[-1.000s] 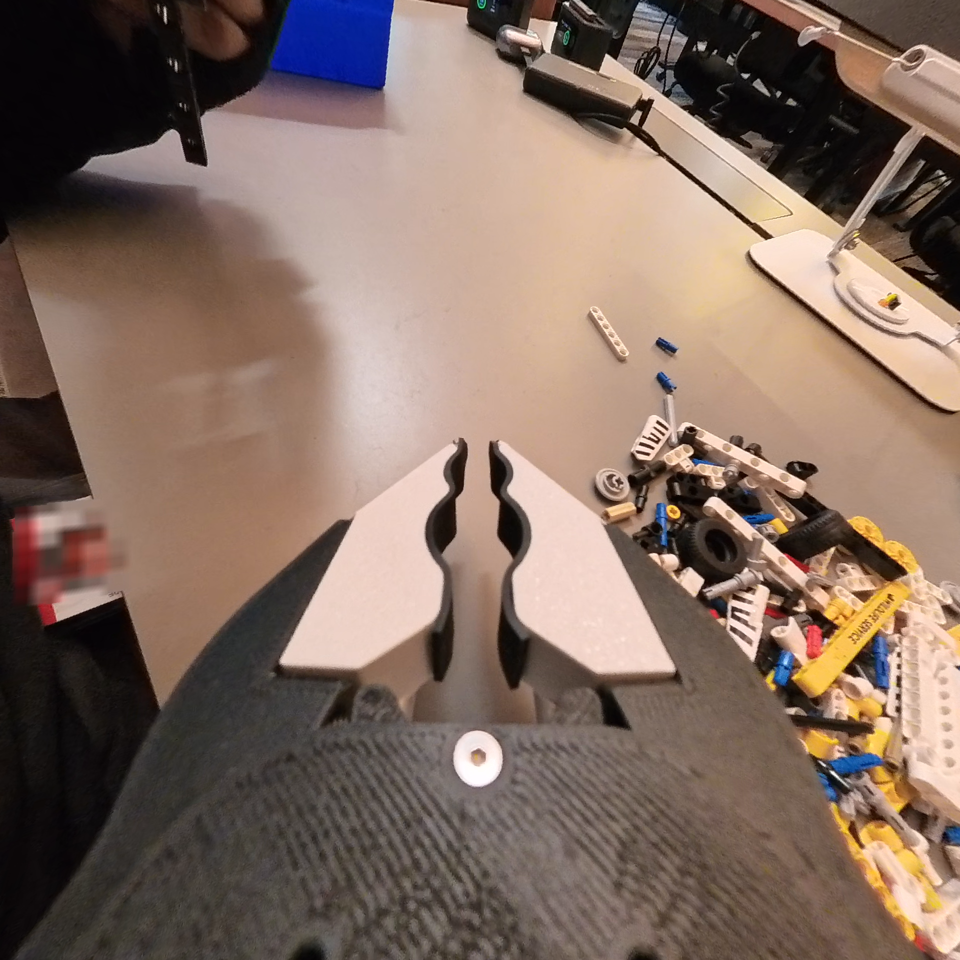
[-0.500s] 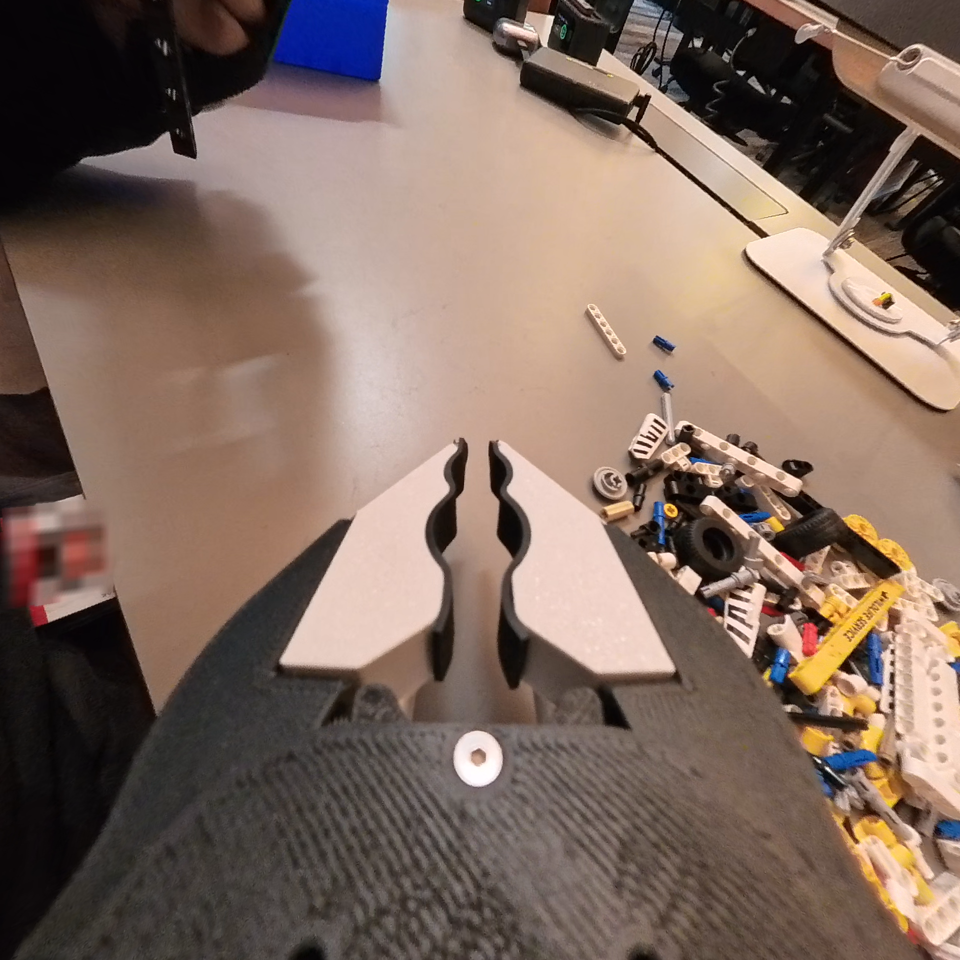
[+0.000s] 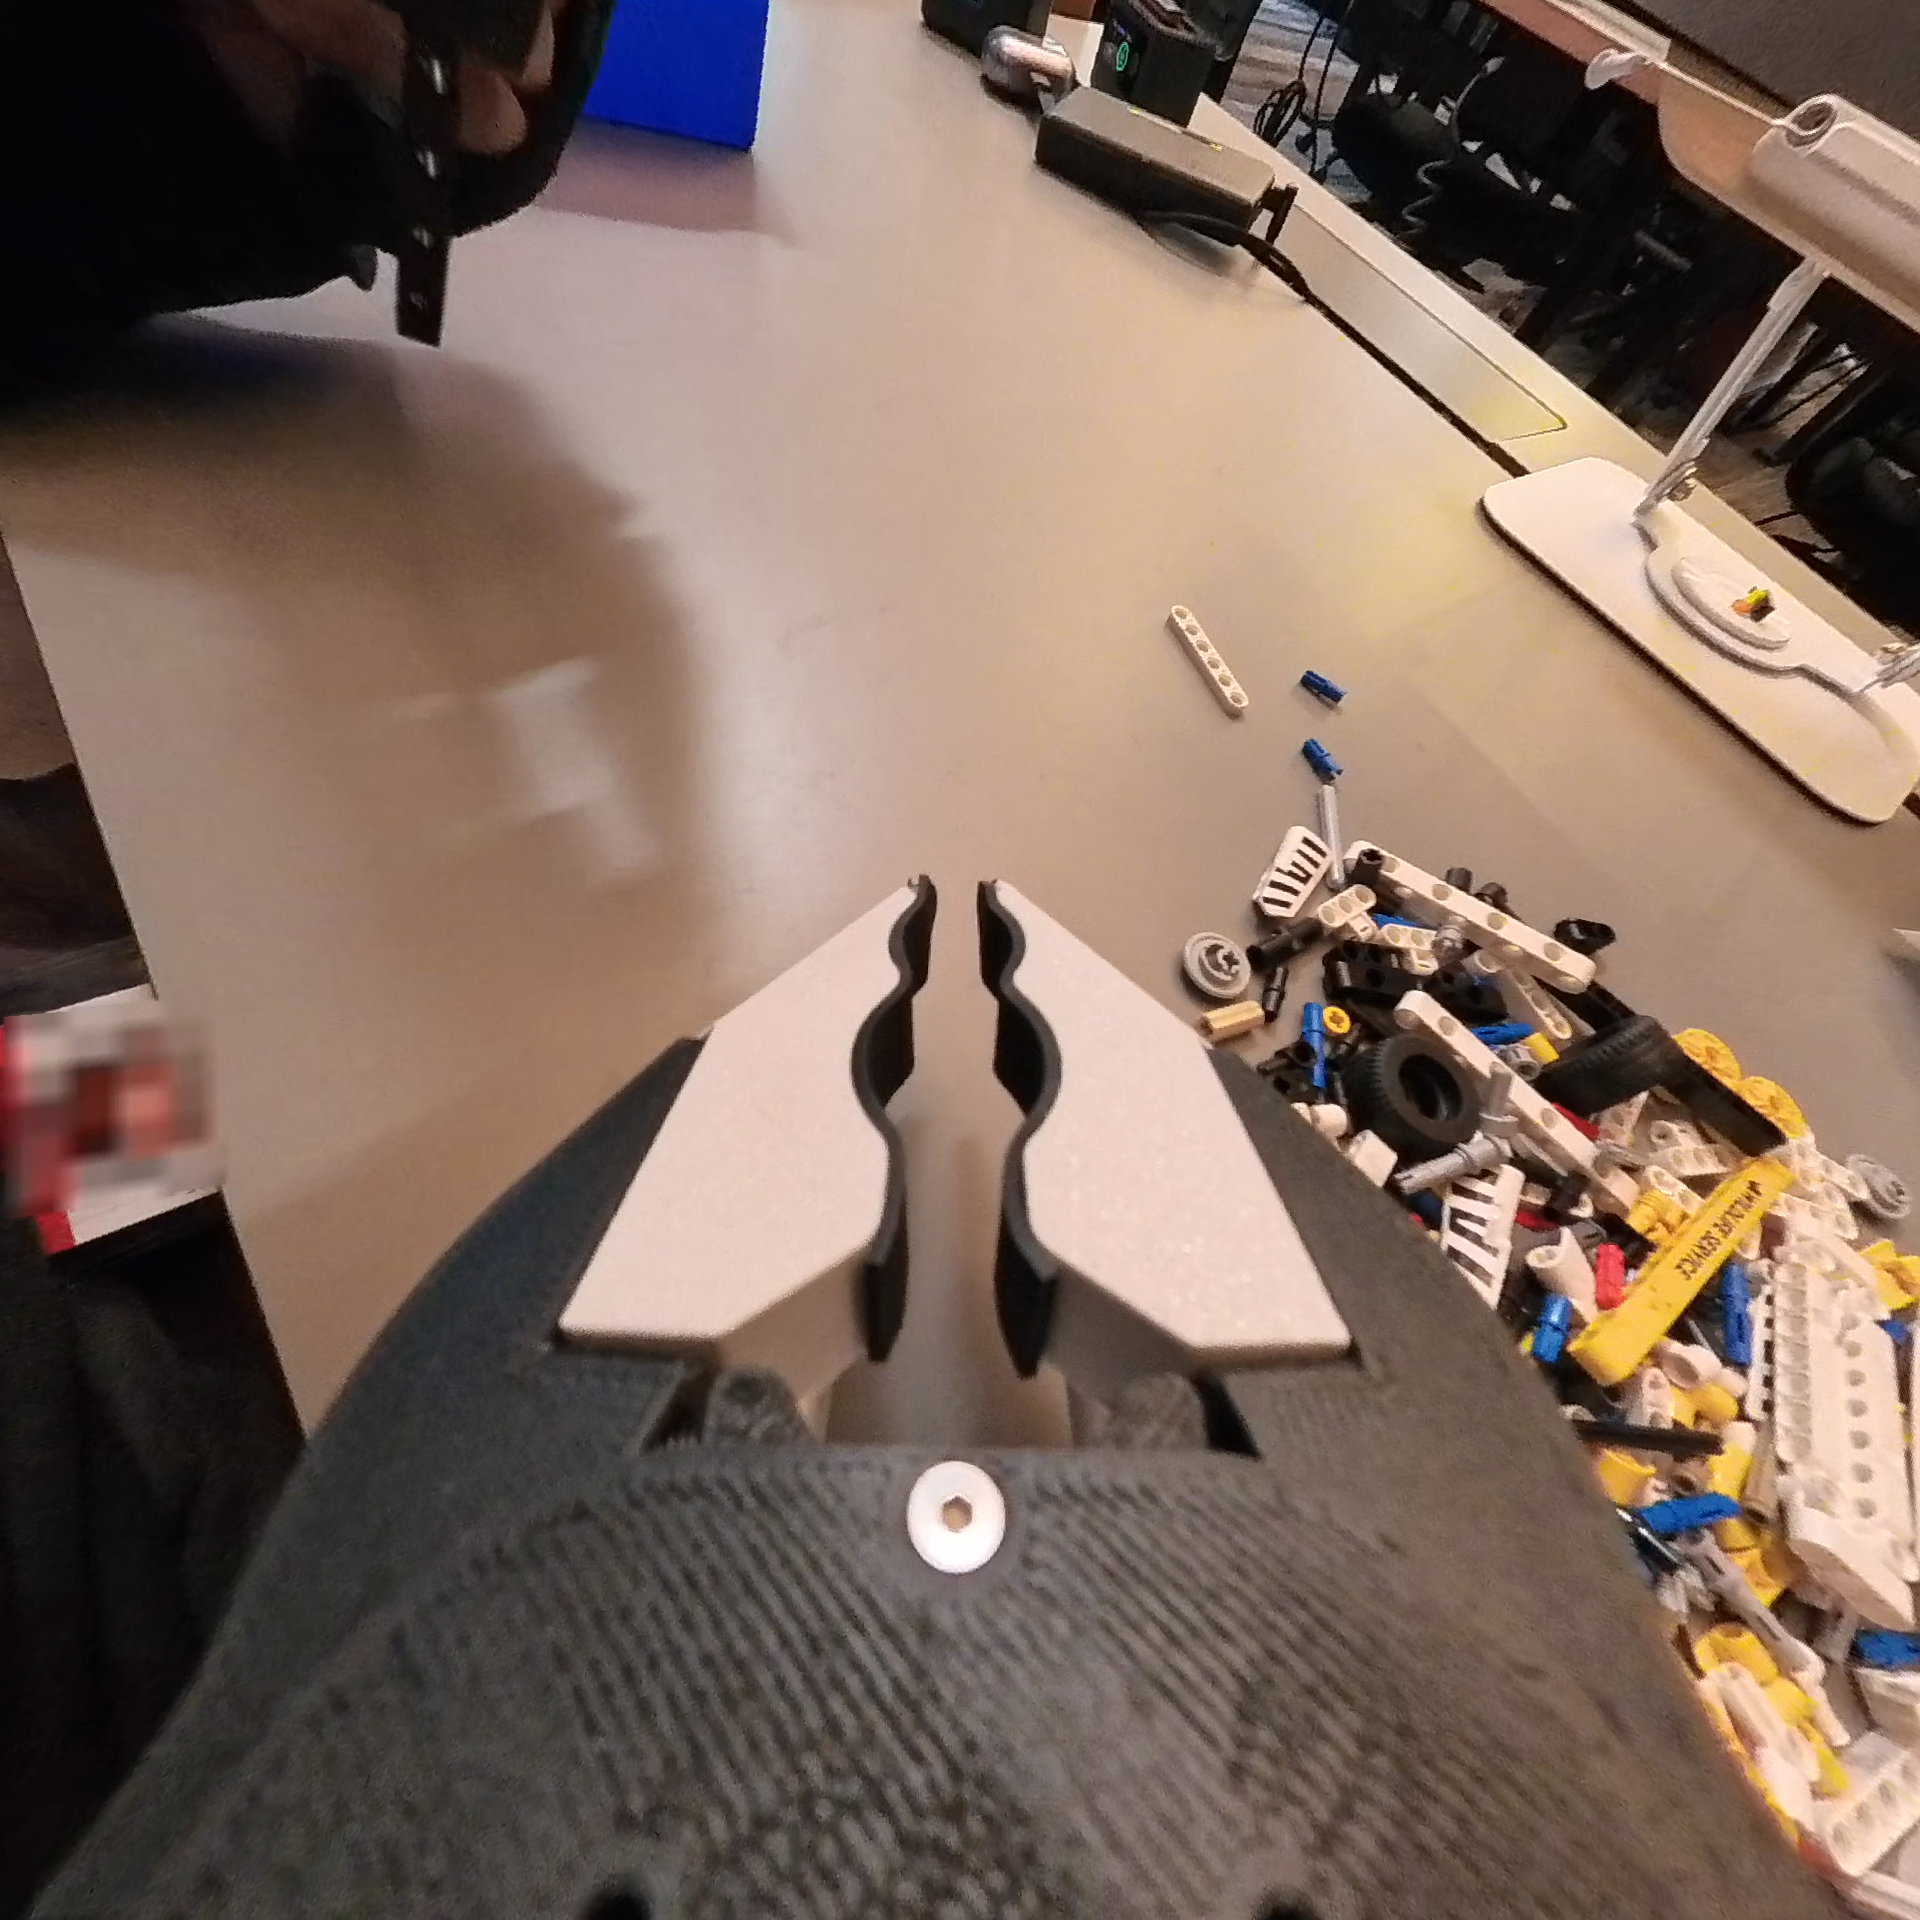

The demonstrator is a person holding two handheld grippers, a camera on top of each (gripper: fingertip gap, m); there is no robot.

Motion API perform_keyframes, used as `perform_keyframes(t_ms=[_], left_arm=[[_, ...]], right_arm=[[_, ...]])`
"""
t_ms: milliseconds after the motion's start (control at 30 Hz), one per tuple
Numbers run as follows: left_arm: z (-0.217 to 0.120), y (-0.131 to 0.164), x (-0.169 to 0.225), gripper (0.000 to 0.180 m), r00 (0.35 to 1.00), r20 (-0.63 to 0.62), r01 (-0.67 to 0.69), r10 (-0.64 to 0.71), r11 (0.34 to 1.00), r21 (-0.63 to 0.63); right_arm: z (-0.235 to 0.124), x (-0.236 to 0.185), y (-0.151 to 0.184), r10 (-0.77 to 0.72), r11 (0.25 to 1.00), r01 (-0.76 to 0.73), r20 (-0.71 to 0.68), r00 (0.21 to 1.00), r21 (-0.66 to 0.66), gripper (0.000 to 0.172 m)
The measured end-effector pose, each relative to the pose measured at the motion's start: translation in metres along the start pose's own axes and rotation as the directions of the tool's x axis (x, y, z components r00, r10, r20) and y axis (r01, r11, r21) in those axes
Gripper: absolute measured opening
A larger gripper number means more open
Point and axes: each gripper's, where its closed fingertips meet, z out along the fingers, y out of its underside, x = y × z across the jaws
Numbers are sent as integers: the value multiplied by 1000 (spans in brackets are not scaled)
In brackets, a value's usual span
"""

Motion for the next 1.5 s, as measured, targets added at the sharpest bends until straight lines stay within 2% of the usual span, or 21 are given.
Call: perform_keyframes(t_ms=[100, 200, 300, 367, 433, 533, 600, 767, 933, 1100, 1333, 1400, 1500], left_arm=[[1, 3, -9, 23, 998, 61, 1, 1, 1000, -25], [0, 12, -33, 23, 977, 213, 11, 9, 996, -91], [-3, 28, -62, 23, 913, 404, 25, 63, 977, -210], [-8, 41, -80, 23, 849, 515, 47, 121, 952, -302], [-13, 52, -94, 23, 776, 600, 71, 193, 919, -388], [-16, 67, -107, 23, 691, 658, 100, 299, 862, -496], [-15, 75, -111, 23, 654, 669, 113, 354, 828, -549], [-3, 83, -113, 23, 616, 633, 71, 470, 767, -638], [11, 84, -107, 24, 594, 582, 7, 556, 719, -695], [19, 84, -103, 24, 591, 549, -44, 591, 703, -710], [26, 86, -98, 24, 666, 548, -37, 505, 757, -652], [29, 90, -98, 24, 664, 534, -45, 523, 741, -670], [32, 91, -98, 24, 621, 502, -87, 602, 690, -719]], right_arm=[[0, 0, 0, -5, 1000, 5, -2, 1000, -3, 6], [0, 0, 1, -3, 1000, 3, -2, 1000, -4, 6], [-1, 5, 0, 28, 1000, -27, -13, 1000, 8, 5], [-7, 13, -7, 119, 990, -119, 3, 993, 70, 3], [-19, 27, -20, 307, 932, -313, 59, 950, 185, 5], [-30, 33, -43, 534, 748, -595, 267, 802, 294, 17], [-26, 25, -49, 574, 697, -662, 339, 745, 275, 24], [3, 7, -45, 567, 756, -632, 313, 762, 170, 32], [17, 0, -42, 625, 723, -687, 357, 694, 71, 28], [20, -2, -43, 664, 672, -740, 421, 618, 27, 8], [16, -2, -45, 664, 654, -757, 472, 579, 8, 11], [18, -5, -43, 670, 657, -754, 474, 571, -22, 11], [20, -5, -39, 673, 667, -744, 461, 579, -40, 8]])
